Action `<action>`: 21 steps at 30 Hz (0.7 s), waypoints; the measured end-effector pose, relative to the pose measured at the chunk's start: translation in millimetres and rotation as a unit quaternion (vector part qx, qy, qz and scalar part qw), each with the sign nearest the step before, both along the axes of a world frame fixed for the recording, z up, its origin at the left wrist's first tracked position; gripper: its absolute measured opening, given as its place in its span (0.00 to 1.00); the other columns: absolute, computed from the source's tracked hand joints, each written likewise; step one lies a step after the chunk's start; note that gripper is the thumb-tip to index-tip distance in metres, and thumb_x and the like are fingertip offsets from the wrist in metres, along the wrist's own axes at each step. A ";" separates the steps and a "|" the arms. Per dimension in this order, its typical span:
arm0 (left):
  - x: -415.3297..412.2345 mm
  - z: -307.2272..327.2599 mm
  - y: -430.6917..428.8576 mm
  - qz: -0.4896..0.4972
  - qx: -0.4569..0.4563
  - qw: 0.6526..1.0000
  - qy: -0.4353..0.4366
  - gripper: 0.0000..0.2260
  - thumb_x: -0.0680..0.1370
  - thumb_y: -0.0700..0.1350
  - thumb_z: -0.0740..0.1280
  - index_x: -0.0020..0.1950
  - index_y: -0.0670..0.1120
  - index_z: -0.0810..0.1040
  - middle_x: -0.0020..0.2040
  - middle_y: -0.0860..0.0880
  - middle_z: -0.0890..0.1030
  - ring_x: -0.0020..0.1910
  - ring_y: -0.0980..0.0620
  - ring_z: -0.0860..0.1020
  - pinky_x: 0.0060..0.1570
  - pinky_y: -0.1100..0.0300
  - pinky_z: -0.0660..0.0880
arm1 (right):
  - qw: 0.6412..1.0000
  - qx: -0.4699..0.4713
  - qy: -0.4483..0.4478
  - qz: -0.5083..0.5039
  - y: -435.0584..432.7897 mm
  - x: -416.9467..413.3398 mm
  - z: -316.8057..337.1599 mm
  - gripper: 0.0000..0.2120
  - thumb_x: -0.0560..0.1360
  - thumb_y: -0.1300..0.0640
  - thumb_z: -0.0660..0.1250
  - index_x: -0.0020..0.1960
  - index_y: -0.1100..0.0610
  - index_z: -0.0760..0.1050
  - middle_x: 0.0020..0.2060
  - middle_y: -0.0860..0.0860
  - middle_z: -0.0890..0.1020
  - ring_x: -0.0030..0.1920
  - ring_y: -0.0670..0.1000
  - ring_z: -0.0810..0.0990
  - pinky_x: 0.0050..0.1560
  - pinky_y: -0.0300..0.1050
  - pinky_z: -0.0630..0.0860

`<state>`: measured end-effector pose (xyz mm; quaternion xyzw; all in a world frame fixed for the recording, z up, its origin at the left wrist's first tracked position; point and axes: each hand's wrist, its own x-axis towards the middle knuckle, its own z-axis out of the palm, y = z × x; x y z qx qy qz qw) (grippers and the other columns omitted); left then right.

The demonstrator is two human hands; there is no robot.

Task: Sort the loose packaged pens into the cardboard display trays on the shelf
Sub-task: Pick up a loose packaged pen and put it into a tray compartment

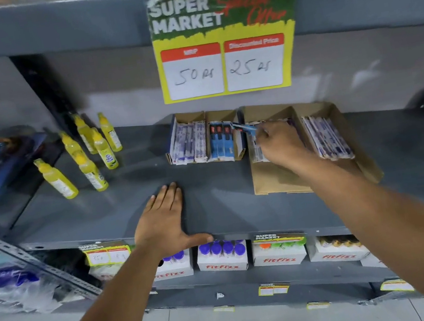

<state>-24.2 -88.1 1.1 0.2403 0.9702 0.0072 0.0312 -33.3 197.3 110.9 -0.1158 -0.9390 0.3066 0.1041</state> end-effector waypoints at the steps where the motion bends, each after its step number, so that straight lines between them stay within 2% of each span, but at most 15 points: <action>1: -0.1 0.4 0.5 -0.001 0.001 1.000 0.002 0.64 0.57 0.86 0.45 0.79 0.44 0.42 0.81 0.46 0.44 0.79 0.49 0.43 0.78 0.49 0.44 | 0.996 0.094 -0.009 0.009 -4.4 -5.9 -0.5 0.12 0.79 0.57 0.57 0.55 0.56 0.78 0.42 0.55 0.81 0.43 0.60 0.79 0.39 0.46 0.70; 4: -1.5 0.1 -0.2 -0.002 0.004 1.000 -0.006 0.63 0.57 0.86 0.46 0.79 0.45 0.41 0.81 0.48 0.43 0.79 0.49 0.42 0.78 0.49 0.43 | 0.939 0.337 -0.051 0.034 -25.1 -24.4 -0.6 0.17 0.74 0.60 0.62 0.62 0.56 0.73 0.53 0.58 0.80 0.55 0.62 0.77 0.50 0.55 0.72; 6: -2.2 -1.2 -0.6 -0.004 0.008 1.000 -0.009 0.63 0.57 0.86 0.46 0.79 0.45 0.40 0.81 0.48 0.42 0.79 0.49 0.41 0.77 0.50 0.41 | 0.899 0.423 -0.105 0.043 -39.8 -36.4 -4.8 0.20 0.74 0.60 0.63 0.66 0.57 0.71 0.60 0.58 0.76 0.62 0.62 0.71 0.58 0.58 0.67; 8: -2.1 -3.0 -1.6 -0.008 0.015 1.000 -0.004 0.62 0.58 0.86 0.45 0.79 0.45 0.41 0.81 0.48 0.43 0.79 0.49 0.41 0.77 0.50 0.40 | 0.862 0.481 -0.152 0.049 -52.0 -46.5 -15.9 0.21 0.76 0.58 0.60 0.69 0.55 0.68 0.66 0.57 0.72 0.67 0.60 0.66 0.62 0.57 0.62; 10: -2.0 -3.6 -2.7 -0.008 0.024 1.000 0.000 0.63 0.58 0.86 0.45 0.80 0.44 0.42 0.81 0.47 0.43 0.79 0.49 0.41 0.77 0.50 0.39 | 0.843 0.500 -0.192 0.047 -59.2 -53.0 -30.1 0.20 0.77 0.56 0.58 0.70 0.54 0.68 0.69 0.56 0.69 0.69 0.60 0.62 0.65 0.58 0.57; 13: -2.2 -3.3 -2.3 -0.013 0.029 1.000 0.002 0.63 0.57 0.86 0.44 0.79 0.44 0.43 0.81 0.47 0.44 0.79 0.48 0.41 0.77 0.50 0.39 | 0.843 0.490 -0.221 0.031 -62.8 -56.6 -43.1 0.21 0.76 0.54 0.60 0.69 0.53 0.67 0.67 0.56 0.68 0.68 0.61 0.61 0.67 0.61 0.54; 17: -3.6 -5.0 -4.0 -0.015 0.042 0.999 -0.004 0.63 0.58 0.86 0.48 0.80 0.44 0.43 0.81 0.47 0.44 0.79 0.48 0.41 0.77 0.50 0.39 | 0.867 0.455 -0.200 0.026 -62.4 -56.9 -49.1 0.25 0.73 0.52 0.63 0.69 0.53 0.66 0.64 0.57 0.70 0.66 0.61 0.63 0.66 0.63 0.56; 21: -4.3 -6.1 -4.3 -0.015 0.047 0.999 -0.002 0.63 0.59 0.85 0.50 0.80 0.43 0.43 0.81 0.46 0.45 0.79 0.48 0.42 0.77 0.50 0.40 | 0.872 0.459 -0.170 0.023 -54.3 -55.6 -47.6 0.17 0.72 0.56 0.65 0.61 0.50 0.74 0.60 0.55 0.73 0.64 0.60 0.65 0.64 0.62 0.57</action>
